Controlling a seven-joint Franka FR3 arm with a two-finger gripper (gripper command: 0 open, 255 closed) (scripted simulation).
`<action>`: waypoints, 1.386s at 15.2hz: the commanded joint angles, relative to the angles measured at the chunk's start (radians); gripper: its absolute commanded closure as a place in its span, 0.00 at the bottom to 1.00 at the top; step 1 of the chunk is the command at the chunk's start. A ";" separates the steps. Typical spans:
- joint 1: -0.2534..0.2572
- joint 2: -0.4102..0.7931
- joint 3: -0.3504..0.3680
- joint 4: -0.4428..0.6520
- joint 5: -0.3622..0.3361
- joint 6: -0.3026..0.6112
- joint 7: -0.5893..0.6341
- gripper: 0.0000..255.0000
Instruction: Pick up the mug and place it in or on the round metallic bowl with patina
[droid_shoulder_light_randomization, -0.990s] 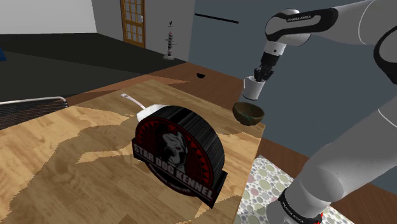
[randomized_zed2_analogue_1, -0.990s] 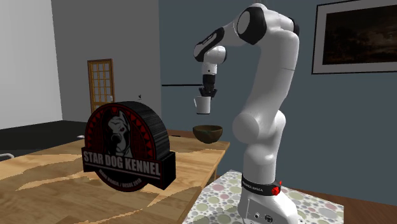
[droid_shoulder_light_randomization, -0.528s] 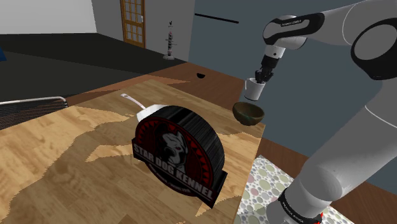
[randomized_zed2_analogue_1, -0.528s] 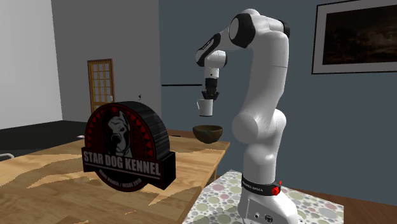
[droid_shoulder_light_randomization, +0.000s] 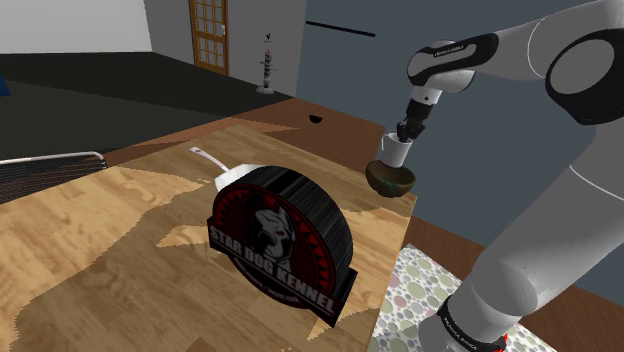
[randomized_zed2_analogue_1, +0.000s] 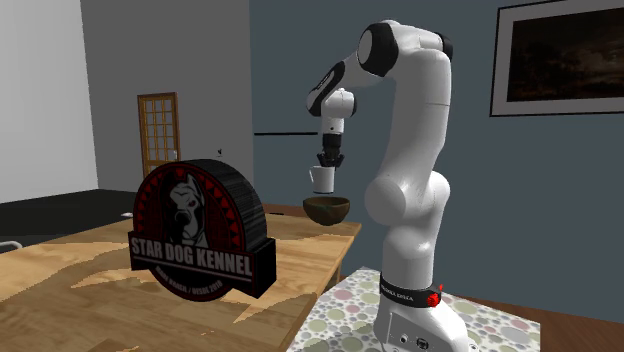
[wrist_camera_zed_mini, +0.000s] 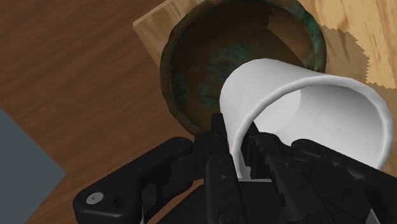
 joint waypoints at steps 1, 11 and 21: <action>0.000 0.004 0.000 -0.022 0.002 0.026 -0.002 1.00; -0.001 0.018 -0.003 -0.058 0.010 0.075 -0.010 1.00; -0.001 -0.004 -0.001 0.021 -0.002 -0.024 -0.001 0.00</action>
